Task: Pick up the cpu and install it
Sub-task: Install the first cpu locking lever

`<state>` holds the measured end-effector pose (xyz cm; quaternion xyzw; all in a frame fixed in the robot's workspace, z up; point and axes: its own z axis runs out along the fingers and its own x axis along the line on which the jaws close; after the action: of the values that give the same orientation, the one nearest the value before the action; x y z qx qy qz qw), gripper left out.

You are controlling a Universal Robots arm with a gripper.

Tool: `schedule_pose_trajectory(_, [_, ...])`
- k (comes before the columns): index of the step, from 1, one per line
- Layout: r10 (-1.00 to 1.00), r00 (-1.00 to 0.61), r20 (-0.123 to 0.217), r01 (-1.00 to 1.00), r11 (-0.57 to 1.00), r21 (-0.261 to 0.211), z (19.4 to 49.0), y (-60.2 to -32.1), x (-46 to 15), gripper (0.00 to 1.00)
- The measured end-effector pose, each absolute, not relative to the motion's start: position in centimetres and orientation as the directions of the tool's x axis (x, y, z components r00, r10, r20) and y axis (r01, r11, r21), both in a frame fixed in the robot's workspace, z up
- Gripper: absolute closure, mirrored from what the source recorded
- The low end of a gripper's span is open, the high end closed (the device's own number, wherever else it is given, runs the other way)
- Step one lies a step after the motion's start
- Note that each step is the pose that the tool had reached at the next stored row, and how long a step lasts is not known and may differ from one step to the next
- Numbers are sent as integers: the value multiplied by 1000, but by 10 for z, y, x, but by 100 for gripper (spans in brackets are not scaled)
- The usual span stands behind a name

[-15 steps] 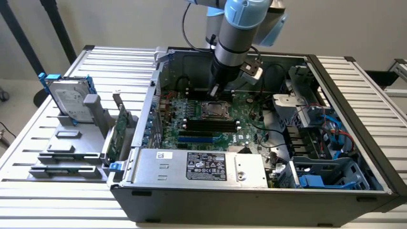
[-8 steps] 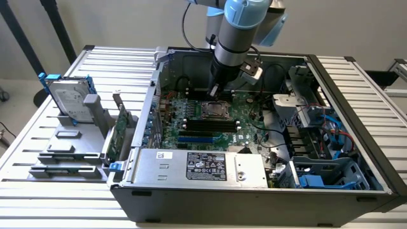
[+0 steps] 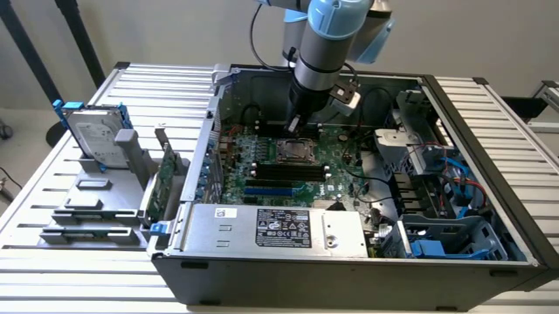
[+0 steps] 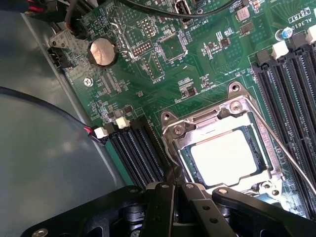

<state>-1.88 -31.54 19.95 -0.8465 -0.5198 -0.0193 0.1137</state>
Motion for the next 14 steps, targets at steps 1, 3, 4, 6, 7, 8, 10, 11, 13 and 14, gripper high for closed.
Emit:
schedule_pose_trajectory(1, [876, 458, 151, 885, -433, -172, 200, -315, -19, 89])
schedule_pose_trajectory(3, [877, 457, 151, 885, -431, -172, 200, -315, -19, 89])
schedule_pose_trajectory(4, [877, 456, 151, 886, -431, -172, 200, -315, -19, 89])
schedule_pose_trajectory(6, [878, 454, 151, 887, -428, -172, 200, -315, -19, 89])
schedule_pose_trajectory(7, [879, 453, 151, 887, -427, -172, 200, -315, -19, 89])
schedule_pose_trajectory(8, [879, 452, 151, 888, -426, -172, 200, -315, -19, 89])
schedule_pose_trajectory(10, [880, 450, 151, 889, -424, -172, 200, -315, -19, 89])
schedule_pose_trajectory(11, [881, 449, 151, 889, -423, -172, 200, -315, -19, 89])
schedule_pose_trajectory(13, [882, 447, 151, 890, -422, -172, 199, -315, -19, 89])
schedule_pose_trajectory(14, [882, 446, 151, 891, -421, -172, 199, -315, -19, 89])
